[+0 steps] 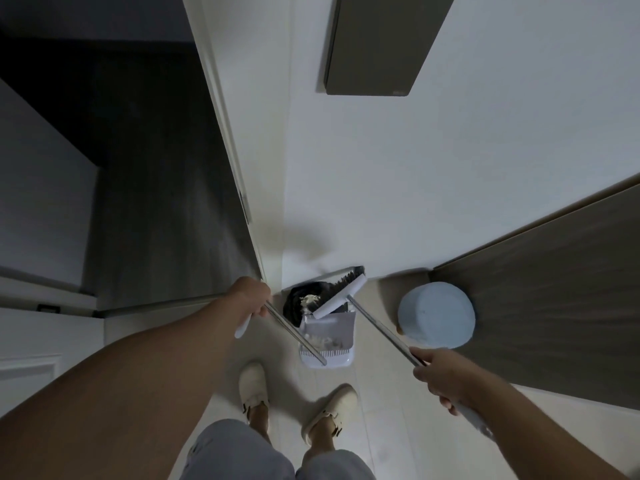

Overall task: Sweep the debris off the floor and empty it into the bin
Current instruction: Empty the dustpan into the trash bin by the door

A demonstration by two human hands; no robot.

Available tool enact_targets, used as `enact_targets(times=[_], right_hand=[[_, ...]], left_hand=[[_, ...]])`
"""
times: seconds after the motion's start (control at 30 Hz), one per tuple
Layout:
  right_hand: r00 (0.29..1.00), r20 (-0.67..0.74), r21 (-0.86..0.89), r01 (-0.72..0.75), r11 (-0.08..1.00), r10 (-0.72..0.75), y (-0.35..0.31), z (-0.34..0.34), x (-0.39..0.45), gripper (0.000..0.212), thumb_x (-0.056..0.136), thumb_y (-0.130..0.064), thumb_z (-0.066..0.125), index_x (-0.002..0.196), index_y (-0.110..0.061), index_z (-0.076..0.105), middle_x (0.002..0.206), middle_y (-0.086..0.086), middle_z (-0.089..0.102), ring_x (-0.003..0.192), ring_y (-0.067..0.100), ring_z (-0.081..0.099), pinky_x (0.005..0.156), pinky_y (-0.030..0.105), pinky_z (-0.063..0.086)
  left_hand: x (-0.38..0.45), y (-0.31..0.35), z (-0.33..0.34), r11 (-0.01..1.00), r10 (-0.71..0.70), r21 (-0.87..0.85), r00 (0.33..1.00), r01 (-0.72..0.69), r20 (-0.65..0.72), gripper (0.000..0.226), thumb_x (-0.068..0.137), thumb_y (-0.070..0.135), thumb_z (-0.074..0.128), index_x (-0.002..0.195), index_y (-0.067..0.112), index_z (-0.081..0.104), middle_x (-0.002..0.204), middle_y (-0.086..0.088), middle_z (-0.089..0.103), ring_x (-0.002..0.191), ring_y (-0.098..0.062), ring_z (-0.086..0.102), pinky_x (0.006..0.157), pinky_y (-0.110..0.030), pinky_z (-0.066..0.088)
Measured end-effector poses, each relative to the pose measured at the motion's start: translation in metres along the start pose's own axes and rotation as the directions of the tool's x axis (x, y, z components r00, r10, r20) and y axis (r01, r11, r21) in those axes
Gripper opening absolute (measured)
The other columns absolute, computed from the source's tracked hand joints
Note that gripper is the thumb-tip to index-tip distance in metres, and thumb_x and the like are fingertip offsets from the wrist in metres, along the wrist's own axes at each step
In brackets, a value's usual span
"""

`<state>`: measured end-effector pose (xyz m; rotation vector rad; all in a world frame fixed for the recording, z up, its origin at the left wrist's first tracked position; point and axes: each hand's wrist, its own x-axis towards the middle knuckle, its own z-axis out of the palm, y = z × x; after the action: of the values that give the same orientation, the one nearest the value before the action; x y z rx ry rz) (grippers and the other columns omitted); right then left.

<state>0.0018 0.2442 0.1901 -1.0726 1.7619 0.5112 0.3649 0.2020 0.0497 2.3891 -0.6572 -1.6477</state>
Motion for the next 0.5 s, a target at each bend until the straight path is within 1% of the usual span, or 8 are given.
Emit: enact_targets(times=[0.1,0.2,0.27,0.37,0.5], right_hand=[[0.999,0.047,-0.070,-0.011,0.998,0.014,-0.003,-0.022,-0.009,0.050,0.099,-0.020,0.051,0.146,-0.035,0.042,0.072,0.006,0.056,0.057,0.015,0.049,0.046,0.023,0.044],[0.995,0.097,-0.128,-0.017,0.992,0.030,-0.006,-0.022,-0.009,0.051,0.099,-0.019,0.049,0.147,-0.035,0.040,0.069,0.004,0.053,0.055,0.014,0.047,0.047,0.022,0.042],[0.994,0.104,-0.142,-0.025,0.989,0.040,-0.006,-0.013,-0.002,0.053,0.099,-0.018,0.049,0.148,-0.035,0.039,0.069,0.005,0.053,0.054,0.014,0.046,0.047,0.022,0.042],[0.995,0.086,-0.087,-0.045,0.995,0.053,-0.003,0.004,0.010,0.053,0.098,-0.018,0.049,0.147,-0.034,0.040,0.068,0.006,0.054,0.054,0.014,0.046,0.046,0.022,0.041],[0.995,0.086,0.075,-0.047,0.996,0.041,0.005,0.021,0.015,0.051,0.097,-0.015,0.049,0.147,-0.027,0.043,0.064,0.008,0.055,0.051,0.016,0.047,0.046,0.023,0.042]], left_hand=[[0.001,0.001,-0.001,1.000,0.019,0.014,1.000,-0.019,-0.011,0.014,0.087,0.009,0.064,0.075,0.002,0.062,0.047,-0.011,0.059,0.045,-0.023,0.053,0.051,-0.023,0.038],[-0.001,-0.001,-0.002,0.999,0.047,0.022,0.999,-0.047,-0.022,0.014,0.086,0.011,0.065,0.074,0.003,0.063,0.049,-0.011,0.060,0.040,-0.020,0.052,0.050,-0.022,0.038],[-0.001,-0.003,-0.002,0.998,0.065,0.022,0.998,-0.065,-0.018,0.013,0.085,0.011,0.065,0.074,0.004,0.063,0.049,-0.011,0.061,0.037,-0.018,0.051,0.049,-0.022,0.037],[-0.002,-0.006,-0.002,0.997,0.072,0.025,0.997,-0.072,-0.018,0.015,0.083,0.010,0.068,0.072,0.005,0.060,0.048,-0.011,0.060,0.040,-0.021,0.050,0.049,-0.023,0.035],[-0.004,-0.007,0.001,0.997,0.066,0.029,0.998,-0.066,-0.004,0.022,0.083,0.009,0.067,0.066,0.008,0.053,0.044,-0.008,0.054,0.043,-0.022,0.048,0.048,-0.024,0.032]])
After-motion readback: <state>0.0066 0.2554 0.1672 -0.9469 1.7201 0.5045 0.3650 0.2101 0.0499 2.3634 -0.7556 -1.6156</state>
